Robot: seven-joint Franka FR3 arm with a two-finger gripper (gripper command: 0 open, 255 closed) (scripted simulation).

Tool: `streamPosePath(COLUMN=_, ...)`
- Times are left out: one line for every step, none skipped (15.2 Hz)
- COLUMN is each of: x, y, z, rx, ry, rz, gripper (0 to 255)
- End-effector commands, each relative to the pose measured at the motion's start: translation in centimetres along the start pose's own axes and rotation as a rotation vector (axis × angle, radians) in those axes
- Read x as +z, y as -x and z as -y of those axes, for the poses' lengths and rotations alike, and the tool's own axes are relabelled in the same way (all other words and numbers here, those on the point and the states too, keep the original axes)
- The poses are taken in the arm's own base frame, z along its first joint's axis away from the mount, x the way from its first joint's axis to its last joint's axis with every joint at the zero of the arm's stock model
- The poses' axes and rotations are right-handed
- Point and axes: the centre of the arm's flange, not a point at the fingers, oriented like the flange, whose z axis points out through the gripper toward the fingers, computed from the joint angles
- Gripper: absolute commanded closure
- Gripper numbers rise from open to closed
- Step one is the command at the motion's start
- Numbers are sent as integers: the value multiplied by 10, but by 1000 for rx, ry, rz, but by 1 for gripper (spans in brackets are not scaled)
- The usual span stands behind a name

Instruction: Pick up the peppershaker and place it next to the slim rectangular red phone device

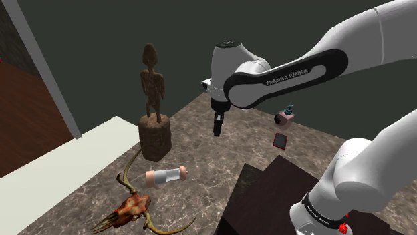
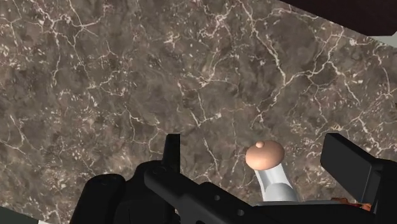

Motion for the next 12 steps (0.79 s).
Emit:
streamPosePath(x=18, y=-18, z=10, rx=-43, ry=1, rz=-9, gripper=0)
streamPosePath(x=27, y=-26, z=14, rx=-64, ry=1, rz=-12, gripper=0)
streamPosePath(x=36, y=-34, z=17, rx=-84, ry=2, rz=-15, gripper=0)
streamPosePath(x=45, y=-43, z=21, rx=-105, ry=2, rz=-18, gripper=0)
streamPosePath(x=54, y=-51, z=26, rx=-126, ry=2, rz=-21, gripper=0)
streamPosePath(x=63, y=-59, z=30, rx=-146, ry=3, rz=-24, gripper=0)
streamPosePath(x=71, y=-68, z=35, rx=-167, ry=3, rz=-27, gripper=0)
streamPosePath(x=80, y=-76, z=39, rx=-187, ry=4, rz=-30, gripper=0)
streamPosePath(x=89, y=-84, z=44, rx=-208, ry=4, rz=-33, gripper=0)
streamPosePath(x=98, y=-92, z=49, rx=-229, ry=5, rz=-36, gripper=0)
streamPosePath(x=107, y=-100, z=54, rx=-249, ry=5, rz=-39, gripper=0)
streamPosePath(x=116, y=-107, z=60, rx=-270, ry=5, rz=-42, gripper=0)
